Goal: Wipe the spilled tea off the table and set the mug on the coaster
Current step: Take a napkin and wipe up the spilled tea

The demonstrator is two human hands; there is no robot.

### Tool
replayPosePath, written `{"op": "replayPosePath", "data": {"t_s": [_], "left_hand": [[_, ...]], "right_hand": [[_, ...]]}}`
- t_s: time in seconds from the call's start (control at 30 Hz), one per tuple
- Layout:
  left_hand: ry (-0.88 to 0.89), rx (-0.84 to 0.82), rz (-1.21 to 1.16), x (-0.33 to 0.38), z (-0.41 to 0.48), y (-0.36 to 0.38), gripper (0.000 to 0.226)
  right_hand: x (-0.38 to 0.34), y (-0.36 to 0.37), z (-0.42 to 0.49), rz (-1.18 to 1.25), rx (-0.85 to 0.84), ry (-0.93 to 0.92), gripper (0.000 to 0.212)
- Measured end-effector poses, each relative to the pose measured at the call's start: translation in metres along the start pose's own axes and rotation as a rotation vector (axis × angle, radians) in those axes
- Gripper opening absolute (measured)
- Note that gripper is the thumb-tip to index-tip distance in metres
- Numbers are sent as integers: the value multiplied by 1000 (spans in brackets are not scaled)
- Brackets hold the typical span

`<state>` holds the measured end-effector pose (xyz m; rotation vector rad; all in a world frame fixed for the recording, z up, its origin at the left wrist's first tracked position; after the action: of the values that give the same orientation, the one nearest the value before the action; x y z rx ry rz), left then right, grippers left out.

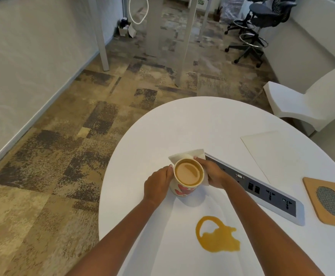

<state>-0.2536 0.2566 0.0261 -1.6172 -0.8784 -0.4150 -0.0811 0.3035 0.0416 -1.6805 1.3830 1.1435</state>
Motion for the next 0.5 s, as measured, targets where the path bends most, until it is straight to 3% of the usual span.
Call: {"op": "replayPosePath", "data": {"t_s": [0.1,0.23,0.5], "left_hand": [[-26,-3,-15,2,1,0,43],[-35,-11,1,2,2,-2,46],[-30,-40,19,3,5,-5,51]], "right_hand": [[16,-2,-9,122,69,-75,30],[35,9,-22,36,186,-251,33],[58,52,-44,107,682,-248,35]]}}
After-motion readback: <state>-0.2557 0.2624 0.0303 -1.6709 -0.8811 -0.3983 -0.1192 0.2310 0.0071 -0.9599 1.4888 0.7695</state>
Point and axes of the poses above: each hand's wrist, its own z-axis towards the middle knuckle, its own y-axis out of the palm, x = y × z, the point moved 1 cm from there along z, towards the middle knuckle, and after that the axes turned 15 degrees about -y, right-handed, at the moved point
